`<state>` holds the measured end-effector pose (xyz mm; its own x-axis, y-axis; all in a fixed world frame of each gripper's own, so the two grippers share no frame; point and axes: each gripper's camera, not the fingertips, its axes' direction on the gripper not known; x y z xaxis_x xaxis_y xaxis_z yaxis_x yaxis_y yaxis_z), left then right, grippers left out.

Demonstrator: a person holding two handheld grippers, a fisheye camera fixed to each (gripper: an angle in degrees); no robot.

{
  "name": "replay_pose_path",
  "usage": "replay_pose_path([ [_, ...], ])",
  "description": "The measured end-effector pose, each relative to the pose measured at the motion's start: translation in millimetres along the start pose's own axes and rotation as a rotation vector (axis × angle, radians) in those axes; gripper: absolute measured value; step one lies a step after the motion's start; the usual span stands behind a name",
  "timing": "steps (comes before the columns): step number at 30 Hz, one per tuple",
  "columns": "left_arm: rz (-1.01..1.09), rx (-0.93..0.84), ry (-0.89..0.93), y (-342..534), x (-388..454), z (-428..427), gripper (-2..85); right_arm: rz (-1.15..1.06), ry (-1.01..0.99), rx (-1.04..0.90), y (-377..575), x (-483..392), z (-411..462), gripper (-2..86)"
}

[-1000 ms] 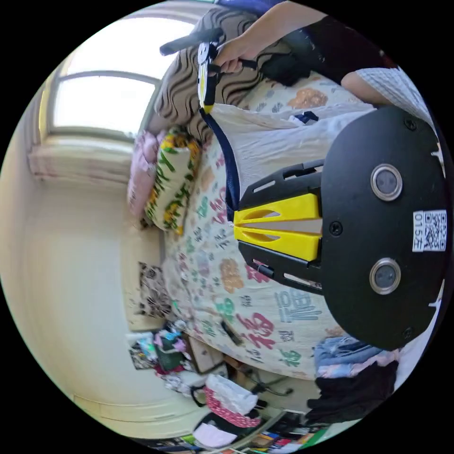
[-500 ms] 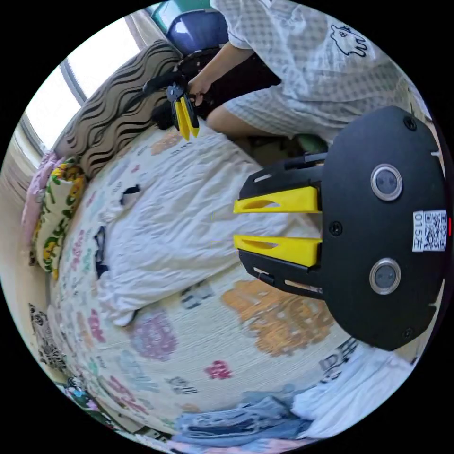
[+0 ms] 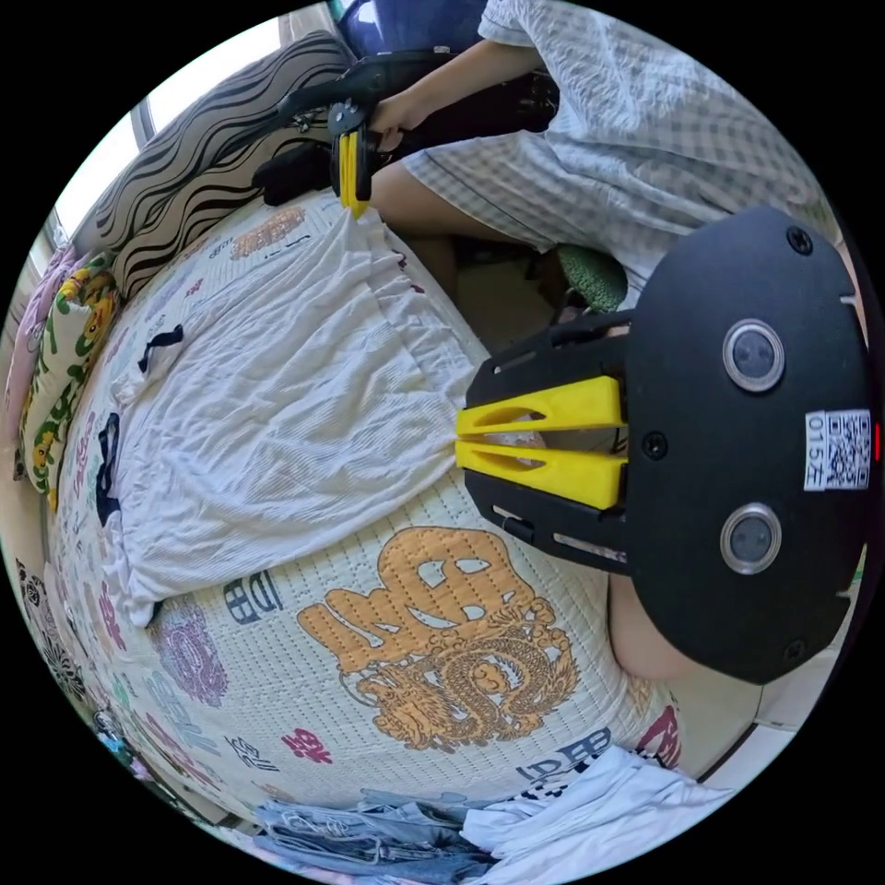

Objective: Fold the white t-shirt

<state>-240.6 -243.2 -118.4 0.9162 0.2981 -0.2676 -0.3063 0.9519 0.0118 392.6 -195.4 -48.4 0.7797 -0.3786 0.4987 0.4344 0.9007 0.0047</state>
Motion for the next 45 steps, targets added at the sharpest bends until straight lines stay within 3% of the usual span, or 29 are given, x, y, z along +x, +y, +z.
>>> replay_pose_path([
  [5, 0.018, 0.047, -0.073, 10.2, 6.5, 1.0, -0.3, 0.191, -0.066, 0.125, 28.4, 46.4, -30.3, 0.3],
  [13, 0.119, -0.054, -0.306, 26.3, 20.7, 25.9, -0.3, 0.203, 0.045, 0.037, 50.9, 61.0, -38.5, 0.2],
  [27, 0.035, -0.284, -0.12, -21.1, -7.0, 183.6, 4.0, 0.168, 0.162, -0.313, 11.0, 92.5, 23.8, 5.0],
  [33, -0.037, -0.265, -0.06, -22.4, -20.6, 177.6, 6.9, 0.202, 0.149, -0.13, 22.2, 115.8, -26.7, 6.3],
  [40, 0.097, 0.108, -0.014, -126.3, 21.1, 149.3, 7.2, 0.083, 0.063, 0.145, -53.2, 128.6, -63.5, 6.8],
  [45, 0.176, 0.226, 0.065, -278.3, 83.4, 213.7, 7.0, 0.15, 0.063, 0.215, -119.2, 156.0, -48.6, 6.4],
])
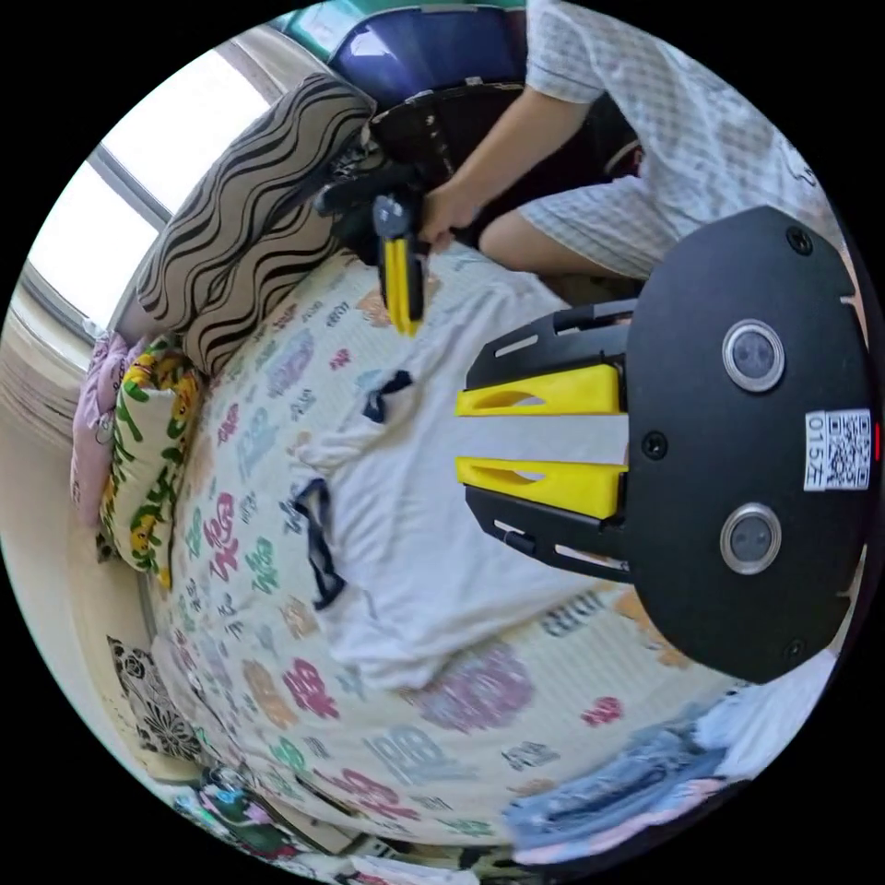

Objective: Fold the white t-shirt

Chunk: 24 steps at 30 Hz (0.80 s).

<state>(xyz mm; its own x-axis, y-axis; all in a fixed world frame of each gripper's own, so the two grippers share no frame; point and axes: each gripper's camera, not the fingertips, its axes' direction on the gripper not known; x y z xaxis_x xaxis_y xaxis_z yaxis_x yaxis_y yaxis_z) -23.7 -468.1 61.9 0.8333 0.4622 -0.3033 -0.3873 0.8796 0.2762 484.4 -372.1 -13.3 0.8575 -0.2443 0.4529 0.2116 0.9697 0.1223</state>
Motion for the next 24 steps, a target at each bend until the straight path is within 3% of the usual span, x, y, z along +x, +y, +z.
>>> replay_pose_path([
  [6, -0.008, -0.106, 0.051, -84.1, 15.5, 127.6, 6.8, 0.063, -0.059, -0.05, -21.7, 30.9, 19.4, 6.4],
  [11, 0.047, -0.216, -0.009, -94.8, 19.2, 192.2, 3.4, -0.004, -0.07, -0.082, -23.7, 37.5, 23.6, 3.7],
  [19, 0.05, 0.008, 0.023, -109.3, 23.3, 181.5, -0.6, 0.01, -0.09, 0.086, 0.0, 81.9, -32.3, 0.5],
  [24, 0.093, 0.139, 0.138, -171.3, 54.6, 198.5, -0.7, 0.123, -0.143, 0.204, 5.2, 141.1, -74.3, 0.3],
])
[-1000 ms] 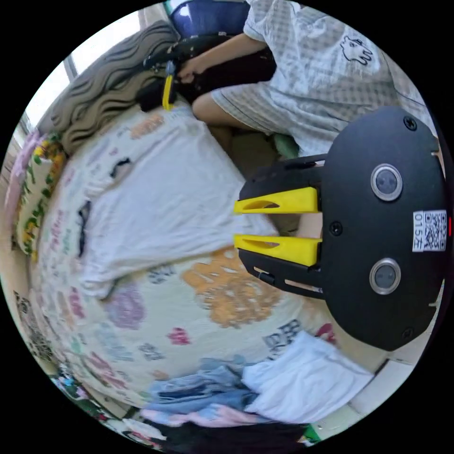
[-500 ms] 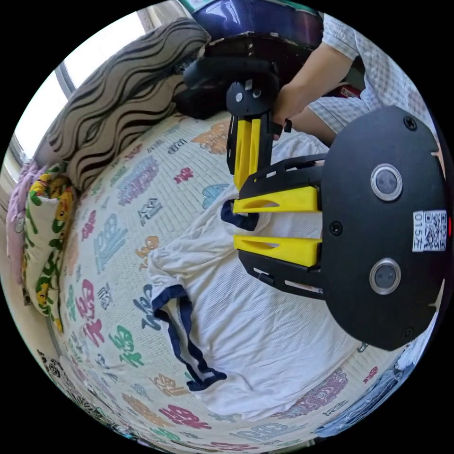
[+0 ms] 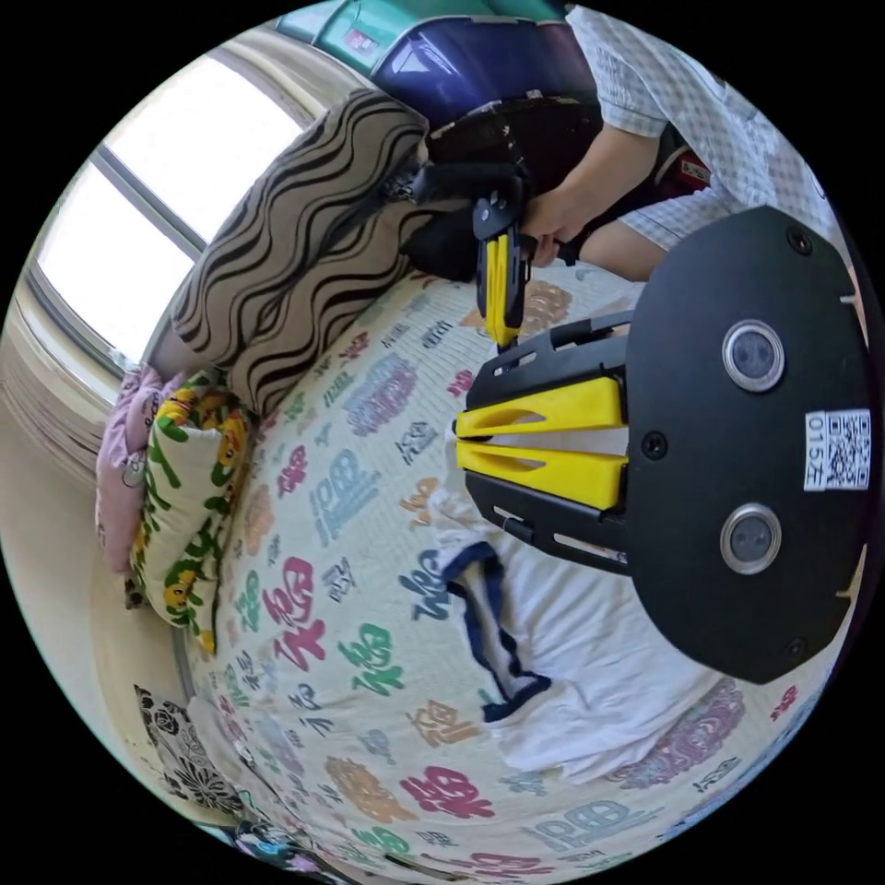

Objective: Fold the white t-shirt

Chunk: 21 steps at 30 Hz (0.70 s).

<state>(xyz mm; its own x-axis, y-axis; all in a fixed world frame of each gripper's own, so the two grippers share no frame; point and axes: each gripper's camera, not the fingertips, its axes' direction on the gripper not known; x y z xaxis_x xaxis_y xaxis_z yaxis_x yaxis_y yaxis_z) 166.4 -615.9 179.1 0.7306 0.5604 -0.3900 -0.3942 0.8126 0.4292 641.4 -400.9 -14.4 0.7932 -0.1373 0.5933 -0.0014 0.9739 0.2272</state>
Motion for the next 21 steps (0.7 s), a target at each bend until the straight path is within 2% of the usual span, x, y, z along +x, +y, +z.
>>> replay_pose_path([
  [7, 0.067, -0.054, 0.06, -80.9, 41.1, 117.7, -0.6, 0.149, -0.026, 0.042, -7.6, 70.5, -16.7, 0.1],
  [10, 0.07, -0.123, 0.065, -102.3, 55.9, 183.3, -0.5, 0.19, -0.02, 0.007, -11.5, 93.2, -7.4, 0.0],
  [15, 0.131, -0.286, -0.039, -116.2, 79.4, 279.0, -0.1, 0.323, -0.127, -0.048, -7.2, 134.2, 12.4, -0.1],
  [18, 0.195, -0.413, -0.043, -122.6, 90.1, 313.4, 0.8, 0.365, -0.207, -0.018, -3.4, 145.8, 9.0, -0.2],
  [21, 0.218, -0.478, -0.04, -135.4, 95.7, 329.8, 2.2, 0.398, -0.153, 0.072, 3.4, 151.5, -10.3, -0.3],
])
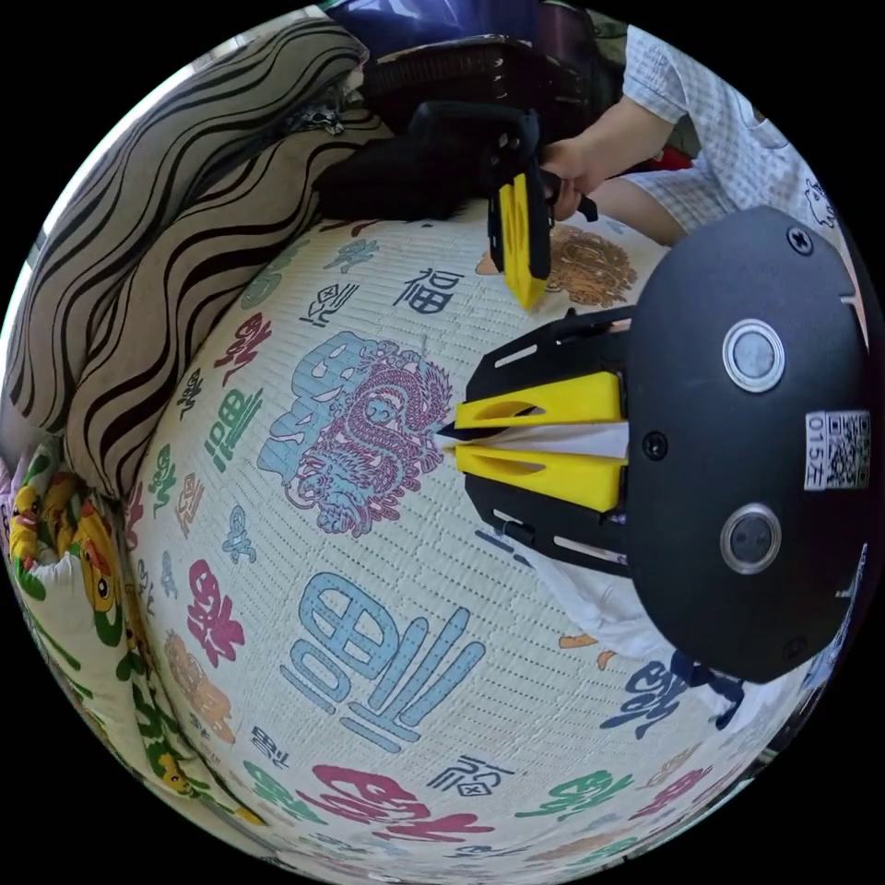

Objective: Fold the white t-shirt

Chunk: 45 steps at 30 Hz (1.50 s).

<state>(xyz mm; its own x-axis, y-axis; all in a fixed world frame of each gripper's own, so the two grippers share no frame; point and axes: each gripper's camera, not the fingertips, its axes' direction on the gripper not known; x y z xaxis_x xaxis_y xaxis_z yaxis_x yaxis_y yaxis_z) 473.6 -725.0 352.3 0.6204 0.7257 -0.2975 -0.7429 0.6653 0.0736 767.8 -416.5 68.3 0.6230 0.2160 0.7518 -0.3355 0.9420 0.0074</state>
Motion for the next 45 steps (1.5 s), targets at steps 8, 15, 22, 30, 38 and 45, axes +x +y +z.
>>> replay_pose_path([
  [8, 0.087, -0.139, -0.019, -30.6, 27.6, 20.3, 4.7, -0.322, 0.152, -0.097, -24.5, -85.5, 47.2, -0.5],
  [15, 0.33, -0.168, -0.268, -28.3, 80.9, 5.1, 4.1, -0.178, 0.194, -0.108, -25.3, -78.2, 74.9, -0.6],
  [22, 0.449, -0.263, -0.442, -10.8, 82.0, -24.4, 2.1, -0.133, 0.204, -0.117, -28.8, -90.3, 89.7, -0.6],
  [30, 0.332, 0.071, -0.225, 103.4, 37.2, -130.7, 3.4, -0.159, 0.185, -0.094, -25.3, -122.8, 106.7, -0.4],
  [38, -0.365, 0.477, -0.231, 468.0, -116.5, -241.9, 6.7, -0.456, 0.092, -0.134, -38.4, -244.4, 144.9, 2.5],
  [45, -0.89, 0.537, -0.235, 738.5, -225.7, -281.0, 5.9, -0.762, -0.043, -0.283, -58.7, -435.3, 282.6, 5.9],
])
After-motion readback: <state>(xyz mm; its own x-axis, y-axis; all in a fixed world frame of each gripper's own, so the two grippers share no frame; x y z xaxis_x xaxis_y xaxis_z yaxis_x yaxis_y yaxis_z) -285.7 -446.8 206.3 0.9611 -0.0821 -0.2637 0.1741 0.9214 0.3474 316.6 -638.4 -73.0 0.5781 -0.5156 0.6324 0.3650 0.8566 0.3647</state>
